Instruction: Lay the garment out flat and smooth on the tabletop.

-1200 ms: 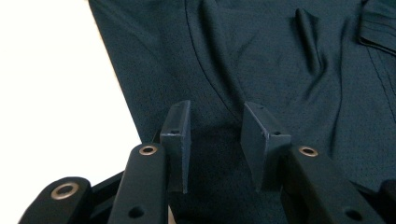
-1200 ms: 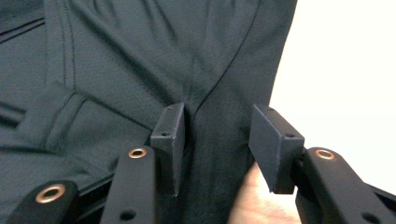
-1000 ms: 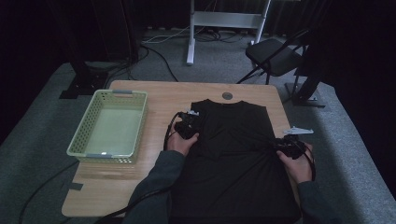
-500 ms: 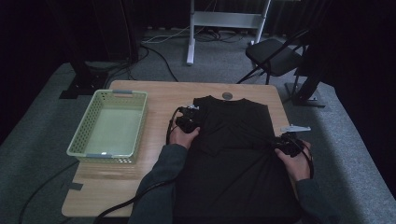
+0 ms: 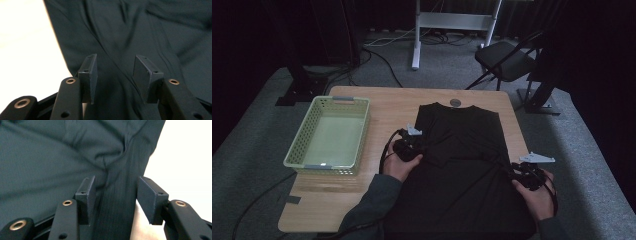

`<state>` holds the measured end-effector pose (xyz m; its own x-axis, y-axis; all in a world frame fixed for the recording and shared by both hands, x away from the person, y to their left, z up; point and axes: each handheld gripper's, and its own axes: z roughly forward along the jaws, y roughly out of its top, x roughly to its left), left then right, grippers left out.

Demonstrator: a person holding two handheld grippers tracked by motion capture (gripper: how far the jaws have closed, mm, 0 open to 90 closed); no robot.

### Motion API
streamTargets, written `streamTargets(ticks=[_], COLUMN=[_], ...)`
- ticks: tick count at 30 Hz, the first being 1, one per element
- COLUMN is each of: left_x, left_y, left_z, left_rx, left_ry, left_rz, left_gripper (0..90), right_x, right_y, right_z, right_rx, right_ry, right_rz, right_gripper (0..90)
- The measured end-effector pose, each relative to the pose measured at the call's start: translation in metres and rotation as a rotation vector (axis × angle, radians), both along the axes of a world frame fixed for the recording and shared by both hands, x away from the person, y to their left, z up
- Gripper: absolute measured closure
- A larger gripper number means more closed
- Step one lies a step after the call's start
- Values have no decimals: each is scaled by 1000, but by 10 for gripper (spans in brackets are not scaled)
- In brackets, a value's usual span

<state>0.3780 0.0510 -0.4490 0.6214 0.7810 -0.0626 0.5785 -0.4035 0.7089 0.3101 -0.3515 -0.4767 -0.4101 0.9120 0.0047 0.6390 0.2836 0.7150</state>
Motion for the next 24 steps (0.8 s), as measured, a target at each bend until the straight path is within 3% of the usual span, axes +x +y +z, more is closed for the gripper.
streamTargets(ticks=[2, 7, 12, 24], left_x=[-11, -23, -26, -29], left_y=[-1, -7, -10, -6], left_z=[-3, -11, -16, -22], left_rx=[13, 58, 88, 108], left_ry=[-5, -14, -17, -13], left_rz=[-25, -47, -49, -42], left_gripper=[552, 552, 552, 554], right_x=[-8, -19, -21, -14], right_y=[0, -2, -3, -5], right_z=[-4, -6, -7, -8], right_rx=[-17, 0, 16, 48], right_ry=[5, -6, -9, -17], right_rz=[2, -7, -14, -47], right_gripper=[487, 484, 484, 494])
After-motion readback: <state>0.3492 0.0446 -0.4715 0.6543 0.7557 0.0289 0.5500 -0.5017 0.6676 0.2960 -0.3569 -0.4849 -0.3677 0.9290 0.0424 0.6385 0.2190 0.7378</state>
